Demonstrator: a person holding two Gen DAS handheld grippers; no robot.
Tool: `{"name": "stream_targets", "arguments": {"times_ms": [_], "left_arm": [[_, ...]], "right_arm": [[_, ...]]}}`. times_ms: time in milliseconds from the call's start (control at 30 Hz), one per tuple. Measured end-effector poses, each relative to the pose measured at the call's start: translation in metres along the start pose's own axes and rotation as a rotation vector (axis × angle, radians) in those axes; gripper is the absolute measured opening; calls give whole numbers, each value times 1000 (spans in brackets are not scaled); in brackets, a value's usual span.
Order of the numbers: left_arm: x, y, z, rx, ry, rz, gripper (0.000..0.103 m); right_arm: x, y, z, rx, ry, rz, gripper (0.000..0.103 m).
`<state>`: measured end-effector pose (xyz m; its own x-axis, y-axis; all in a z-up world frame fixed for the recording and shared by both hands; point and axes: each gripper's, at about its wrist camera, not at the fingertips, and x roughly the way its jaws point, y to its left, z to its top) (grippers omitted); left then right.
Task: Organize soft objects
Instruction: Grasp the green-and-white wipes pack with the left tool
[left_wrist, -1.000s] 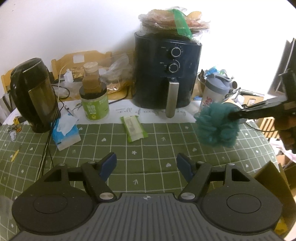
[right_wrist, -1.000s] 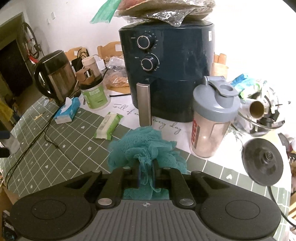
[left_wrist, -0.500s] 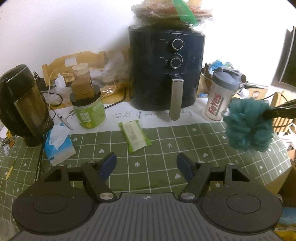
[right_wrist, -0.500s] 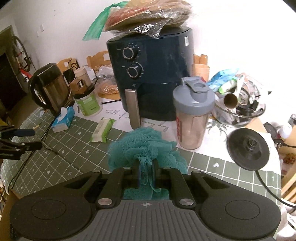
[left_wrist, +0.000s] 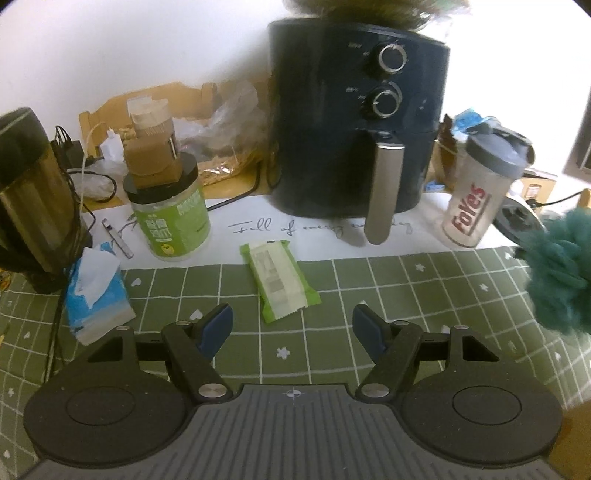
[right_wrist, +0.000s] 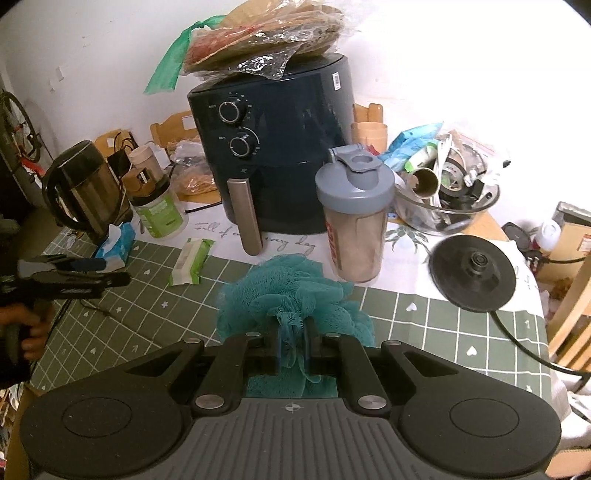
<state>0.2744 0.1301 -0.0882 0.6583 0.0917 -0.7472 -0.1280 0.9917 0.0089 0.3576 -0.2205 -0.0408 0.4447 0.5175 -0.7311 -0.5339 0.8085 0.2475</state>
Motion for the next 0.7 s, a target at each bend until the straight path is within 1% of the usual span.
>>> {"name": "stream_targets", "arguments": {"times_ms": [133,267,433,567,700], "left_arm": [[25,2,5,-7,6,2,71],[54,6,11,-41,27,13,71],[91,12,14,-80,65,45,71],[115,19,15,-126,84,36,71],[130,21,16,-153,101,34,71]], "right_arm": [[-6,1,-3,7,1,-13,13],[-11,2,-6,14,-1,-32,13],[-18,0,-11,34,0,-57,13],[-23,-2,-18,50,6,-77,13],[-27,-5,-25,71,11,-97,13]]}}
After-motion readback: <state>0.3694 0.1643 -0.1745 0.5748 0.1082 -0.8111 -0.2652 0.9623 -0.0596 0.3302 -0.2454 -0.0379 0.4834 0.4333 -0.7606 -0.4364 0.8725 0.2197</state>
